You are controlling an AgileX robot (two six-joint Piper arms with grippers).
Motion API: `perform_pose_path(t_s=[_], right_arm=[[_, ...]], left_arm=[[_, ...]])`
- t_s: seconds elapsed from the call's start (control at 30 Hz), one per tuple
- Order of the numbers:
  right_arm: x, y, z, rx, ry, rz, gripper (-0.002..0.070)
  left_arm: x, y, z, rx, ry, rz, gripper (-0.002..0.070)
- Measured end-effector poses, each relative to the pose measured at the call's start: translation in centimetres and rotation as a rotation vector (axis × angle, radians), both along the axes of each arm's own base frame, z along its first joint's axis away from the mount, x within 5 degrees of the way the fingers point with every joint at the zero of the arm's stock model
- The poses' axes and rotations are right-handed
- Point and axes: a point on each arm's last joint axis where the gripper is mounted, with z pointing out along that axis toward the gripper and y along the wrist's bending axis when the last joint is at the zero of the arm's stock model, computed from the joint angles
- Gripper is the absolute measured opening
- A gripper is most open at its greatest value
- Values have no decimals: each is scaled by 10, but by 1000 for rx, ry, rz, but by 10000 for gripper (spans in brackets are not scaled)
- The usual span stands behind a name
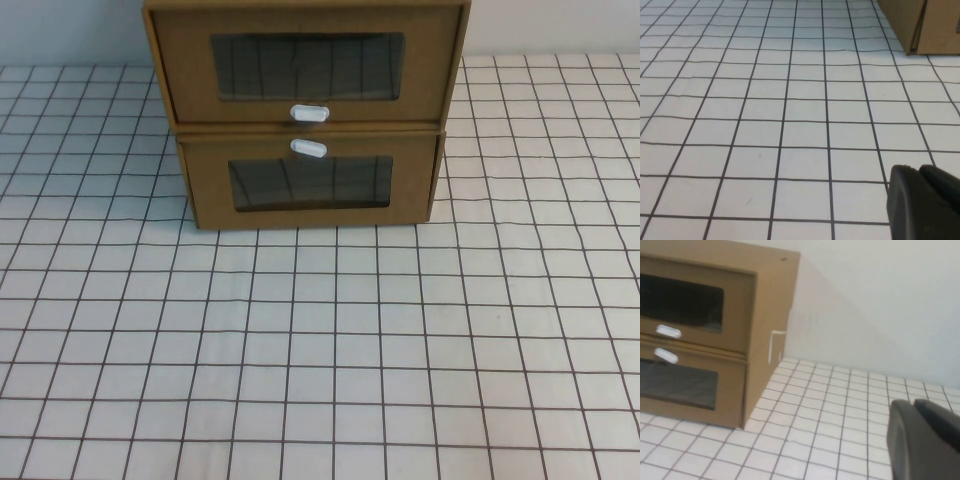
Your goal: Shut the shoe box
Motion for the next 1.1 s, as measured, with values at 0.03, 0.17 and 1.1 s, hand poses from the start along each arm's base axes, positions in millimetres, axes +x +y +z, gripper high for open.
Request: perform_pose_path(t_s=[0.03, 0.17, 1.1], right_arm=[[1, -1, -11, 6, 4, -21, -13], [4, -4, -55, 21, 38, -83, -14], [10, -2, -130, 83, 274, -89, -13]], left_arm=[[0, 0, 0, 0, -2, 0, -5], [0, 0, 0, 0, -2, 0, -5], [0, 0, 0, 3, -2, -1, -5]])
